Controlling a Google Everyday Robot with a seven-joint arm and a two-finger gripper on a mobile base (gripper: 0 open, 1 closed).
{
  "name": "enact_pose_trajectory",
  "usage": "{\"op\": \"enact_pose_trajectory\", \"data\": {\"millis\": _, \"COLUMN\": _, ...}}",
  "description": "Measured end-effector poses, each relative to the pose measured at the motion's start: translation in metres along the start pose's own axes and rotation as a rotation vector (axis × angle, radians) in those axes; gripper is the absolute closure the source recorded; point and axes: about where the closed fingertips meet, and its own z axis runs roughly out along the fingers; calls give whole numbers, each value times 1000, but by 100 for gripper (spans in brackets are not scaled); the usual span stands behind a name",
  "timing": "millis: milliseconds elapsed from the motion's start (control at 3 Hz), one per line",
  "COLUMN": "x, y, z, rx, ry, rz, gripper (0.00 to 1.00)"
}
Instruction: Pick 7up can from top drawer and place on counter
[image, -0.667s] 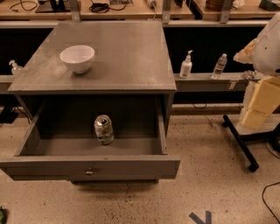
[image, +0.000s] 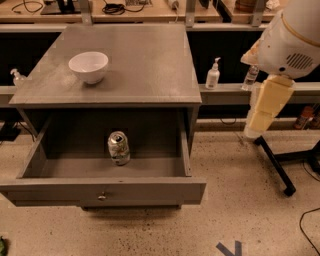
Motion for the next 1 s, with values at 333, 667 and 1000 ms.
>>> {"op": "enact_pose_trajectory", "data": {"millis": 333, "x": -66, "y": -23, "z": 36, "rx": -38, "ry": -82, "rz": -75, "gripper": 0}}
{"op": "enact_pose_trajectory", "data": {"millis": 667, "x": -157, "y": -43, "z": 62, "rx": -63, "ry": -238, "rz": -154, "gripper": 0}}
{"op": "enact_pose_trajectory", "data": {"millis": 1000, "x": -171, "y": -64, "z": 35, "rx": 59, "ry": -409, "rz": -126, "gripper": 0}}
